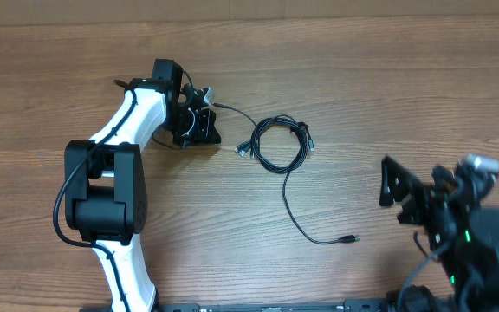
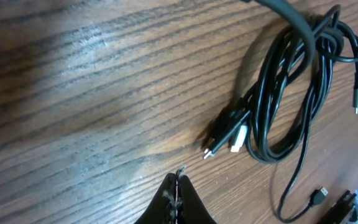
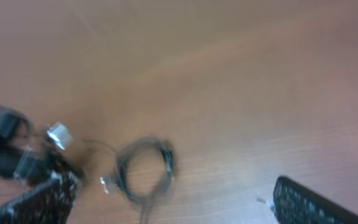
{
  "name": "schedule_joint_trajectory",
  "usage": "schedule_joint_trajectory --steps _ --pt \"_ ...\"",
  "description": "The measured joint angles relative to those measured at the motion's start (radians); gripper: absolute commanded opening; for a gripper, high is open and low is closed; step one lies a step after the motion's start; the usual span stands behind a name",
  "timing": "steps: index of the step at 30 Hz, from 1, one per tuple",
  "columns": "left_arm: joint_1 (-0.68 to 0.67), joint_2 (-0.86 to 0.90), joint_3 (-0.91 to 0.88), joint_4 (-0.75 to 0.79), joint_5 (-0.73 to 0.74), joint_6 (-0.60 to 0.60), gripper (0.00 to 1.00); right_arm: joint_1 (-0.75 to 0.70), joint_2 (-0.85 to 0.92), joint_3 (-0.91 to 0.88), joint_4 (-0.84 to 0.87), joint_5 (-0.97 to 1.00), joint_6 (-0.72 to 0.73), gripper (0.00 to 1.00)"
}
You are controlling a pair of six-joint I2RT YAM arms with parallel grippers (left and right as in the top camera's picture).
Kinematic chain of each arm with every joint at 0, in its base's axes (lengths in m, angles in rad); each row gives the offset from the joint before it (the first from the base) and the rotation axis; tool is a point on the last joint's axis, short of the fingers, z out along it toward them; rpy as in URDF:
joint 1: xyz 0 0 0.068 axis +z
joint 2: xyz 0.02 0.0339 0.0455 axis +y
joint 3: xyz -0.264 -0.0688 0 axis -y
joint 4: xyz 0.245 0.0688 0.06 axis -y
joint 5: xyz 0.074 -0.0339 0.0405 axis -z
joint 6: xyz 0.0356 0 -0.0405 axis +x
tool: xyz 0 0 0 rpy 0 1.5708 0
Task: Untangle cables
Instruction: 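Reach the right gripper to the right side of the cable bundle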
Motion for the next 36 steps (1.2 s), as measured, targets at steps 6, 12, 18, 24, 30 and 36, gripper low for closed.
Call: schedule_joint_trajectory --steps 6,12,18,24,30,36 --pt "0.0 0.0 0.002 0.003 -0.061 -0.038 0.08 0.0 0.393 0.237 -0.178 -0.101 0.002 1.0" --pt "0.0 0.0 0.003 0.006 -0.089 -0.053 0.09 0.0 0.643 0.31 -0.126 -0.372 0.004 0.52" --pt "0.0 0.0 0.003 0.023 -0.097 -0.053 0.08 0.0 0.818 0.31 -0.09 -0.57 0.005 0.04" --pt "0.0 0.0 0.003 0.029 -0.097 -0.053 0.12 0.003 0.951 0.31 -0.083 -0.65 0.014 0.2" --pt "0.0 0.0 0.003 0.033 -0.097 -0.053 0.12 0.063 1.077 0.306 0.01 -0.663 0.017 0.2" --pt "0.0 0.0 0.003 0.034 -0.097 -0.053 0.15 0.154 1.198 0.302 0.14 -0.631 0.072 0.23"
